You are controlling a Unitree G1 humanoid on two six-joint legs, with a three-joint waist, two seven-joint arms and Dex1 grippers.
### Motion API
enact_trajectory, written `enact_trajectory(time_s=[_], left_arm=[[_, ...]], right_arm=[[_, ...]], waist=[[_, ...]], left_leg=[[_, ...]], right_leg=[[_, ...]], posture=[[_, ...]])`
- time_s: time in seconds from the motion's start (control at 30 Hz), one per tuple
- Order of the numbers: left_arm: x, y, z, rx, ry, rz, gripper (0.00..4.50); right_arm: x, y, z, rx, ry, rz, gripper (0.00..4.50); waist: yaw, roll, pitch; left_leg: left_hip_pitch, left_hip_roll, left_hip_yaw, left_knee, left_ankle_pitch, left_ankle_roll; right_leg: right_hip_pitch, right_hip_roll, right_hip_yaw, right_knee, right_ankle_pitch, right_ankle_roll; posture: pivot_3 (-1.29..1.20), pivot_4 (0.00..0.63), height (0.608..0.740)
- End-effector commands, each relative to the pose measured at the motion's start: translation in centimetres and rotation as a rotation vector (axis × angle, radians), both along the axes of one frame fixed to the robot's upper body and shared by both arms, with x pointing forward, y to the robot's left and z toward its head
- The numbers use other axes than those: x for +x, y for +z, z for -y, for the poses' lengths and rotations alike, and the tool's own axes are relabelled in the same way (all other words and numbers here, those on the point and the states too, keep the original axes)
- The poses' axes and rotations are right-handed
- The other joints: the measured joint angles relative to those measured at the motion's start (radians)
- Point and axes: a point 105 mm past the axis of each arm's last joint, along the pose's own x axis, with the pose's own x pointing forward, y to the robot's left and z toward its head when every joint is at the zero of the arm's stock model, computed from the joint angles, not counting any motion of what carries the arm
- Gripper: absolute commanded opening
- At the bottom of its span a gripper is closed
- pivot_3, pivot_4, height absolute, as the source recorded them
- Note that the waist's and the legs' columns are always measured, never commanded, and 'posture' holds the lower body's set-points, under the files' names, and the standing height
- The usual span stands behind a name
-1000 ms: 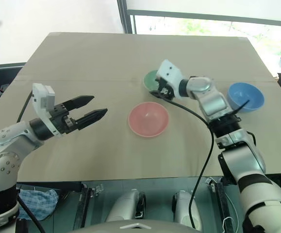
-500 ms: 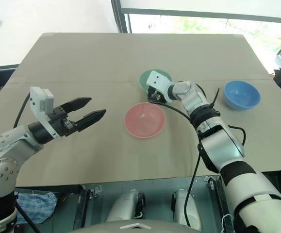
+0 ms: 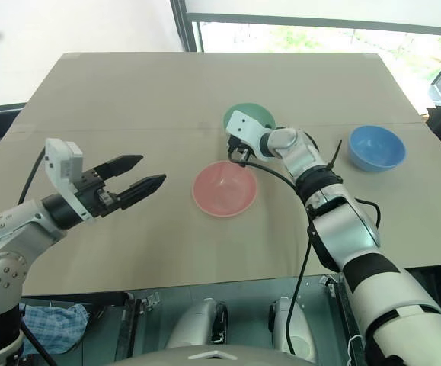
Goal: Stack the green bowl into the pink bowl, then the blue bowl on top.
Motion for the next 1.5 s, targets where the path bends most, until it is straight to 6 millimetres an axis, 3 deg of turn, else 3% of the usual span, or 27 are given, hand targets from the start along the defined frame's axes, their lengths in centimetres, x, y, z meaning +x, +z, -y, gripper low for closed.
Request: enact_trajectory(time_s=[0.03, 0.13, 0.23, 0.4, 0.53, 0.57, 0.67, 0.8, 0.9, 1.1, 1.2, 1.3, 1.4, 1.5], left_arm=[[0.0, 0.8, 0.6, 0.020, -0.039, 0.042, 4.50], [0.3, 0.7, 1.0, 0.026, -0.073, 0.039, 4.50], [0.8, 0.7, 1.3, 0.032, -0.121, 0.033, 4.50], [3.1, 1.2, 1.5, 0.103, -0.236, 0.032, 4.50], [5.0, 1.8, 1.5, 0.134, -0.278, 0.056, 4.50], [5.3, 2.0, 1.6, 0.136, -0.284, 0.063, 4.50], [5.8, 2.2, 1.9, 0.138, -0.314, 0.070, 4.50], [6.0, 1.9, 2.3, 0.146, -0.346, 0.065, 4.50], [6.1, 1.8, 2.8, 0.145, -0.367, 0.068, 4.50], [6.0, 2.2, 4.1, 0.126, -0.410, 0.089, 4.50], [5.6, 2.0, 6.0, 0.087, -0.468, 0.096, 4.50], [5.5, 1.8, 7.3, 0.082, -0.510, 0.106, 4.50], [5.5, 2.2, 8.5, 0.060, -0.550, 0.117, 4.50], [5.7, 2.0, 9.4, 0.050, -0.575, 0.119, 4.50]], right_arm=[[-0.9, 4.9, -0.1, 0.125, 0.080, 0.099, 0.05], [-2.9, 7.2, 0.4, 0.167, 0.169, 0.112, 0.05], [-6.2, 8.4, 0.4, 0.174, 0.296, 0.101, 0.05], [-13.0, 7.4, -0.3, 0.132, 0.479, -0.014, 0.05], [-15.7, 5.7, -0.9, 0.131, 0.481, -0.098, 0.05], [-16.0, 5.5, -1.0, 0.131, 0.475, -0.112, 0.05], [-16.2, 5.3, -1.1, 0.137, 0.450, -0.129, 0.92], [-15.3, 5.6, -0.9, 0.142, 0.378, -0.080, 2.67], [-13.6, 6.5, 0.2, 0.158, 0.269, -0.025, 2.67], [-10.5, 7.5, 5.3, 0.137, 0.040, 0.062, 2.67], [-7.7, 6.9, 12.9, 0.118, -0.269, 0.072, 2.67], [-7.4, 5.8, 18.6, 0.086, -0.450, 0.078, 2.67], [-7.6, 4.7, 22.9, 0.052, -0.585, 0.085, 2.67], [-7.6, 3.6, 25.4, 0.055, -0.674, 0.069, 2.67]], waist=[[0.000, 0.000, 0.000], [0.004, 0.000, 0.000], [0.008, 0.000, 0.000], [0.010, 0.000, 0.000], [0.027, 0.000, 0.000], [0.029, -0.001, 0.000], [0.029, -0.001, 0.000], [0.030, -0.001, 0.000], [0.029, -0.001, 0.000], [0.035, -0.002, 0.000], [0.046, -0.002, -0.001], [0.057, -0.003, 0.000], [0.053, -0.002, 0.000], [0.047, -0.002, 0.000]], left_leg=[[0.000, 0.000, 0.000, 0.000, 0.000, 0.000], [0.000, 0.000, 0.000, 0.000, 0.000, 0.000], [-0.001, 0.000, -0.001, 0.000, 0.000, 0.000], [0.000, 0.000, 0.001, 0.000, 0.000, 0.000], [-0.001, -0.001, 0.001, 0.000, 0.000, 0.001], [-0.001, -0.002, 0.001, 0.000, 0.000, 0.001], [-0.001, -0.003, 0.001, 0.001, 0.000, 0.001], [-0.001, -0.003, 0.001, 0.001, 0.000, 0.001], [-0.002, -0.003, 0.001, 0.001, 0.000, 0.001], [-0.002, -0.003, 0.001, 0.001, 0.000, 0.002], [-0.003, -0.004, 0.000, 0.001, -0.001, 0.002], [-0.004, -0.004, 0.001, 0.002, -0.001, 0.003], [-0.004, -0.004, 0.002, 0.001, -0.001, 0.003], [-0.003, -0.004, 0.003, 0.002, -0.001, 0.003]], right_leg=[[0.000, 0.000, 0.000, 0.000, 0.000, 0.000], [0.000, 0.000, 0.000, 0.000, 0.000, 0.000], [0.000, 0.000, -0.001, 0.000, 0.000, 0.000], [0.000, 0.000, 0.000, 0.000, 0.000, 0.000], [-0.001, 0.001, 0.000, 0.000, 0.000, 0.000], [-0.001, 0.001, 0.000, 0.000, 0.000, 0.000], [-0.001, 0.001, 0.000, 0.000, 0.000, 0.000], [-0.001, 0.001, 0.000, 0.001, 0.000, 0.000], [-0.001, 0.001, 0.000, 0.000, 0.000, 0.000], [-0.001, 0.000, 0.000, 0.000, 0.000, 0.000], [-0.001, 0.000, 0.000, 0.000, 0.000, 0.000], [-0.001, -0.001, 0.000, -0.001, 0.000, 0.000], [-0.002, -0.001, 0.000, -0.001, 0.000, 0.000], [-0.002, 0.000, 0.001, 0.000, 0.000, 0.001]], posture=[[0.00, 0.150, 0.740], [0.00, 0.150, 0.740], [0.00, 0.150, 0.740], [0.00, 0.150, 0.740], [0.00, 0.150, 0.740], [0.00, 0.150, 0.740], [0.00, 0.150, 0.740], [0.00, 0.150, 0.740], [0.00, 0.150, 0.740], [0.00, 0.150, 0.740], [0.00, 0.150, 0.740], [0.00, 0.150, 0.740], [0.00, 0.150, 0.740], [0.00, 0.150, 0.740]])
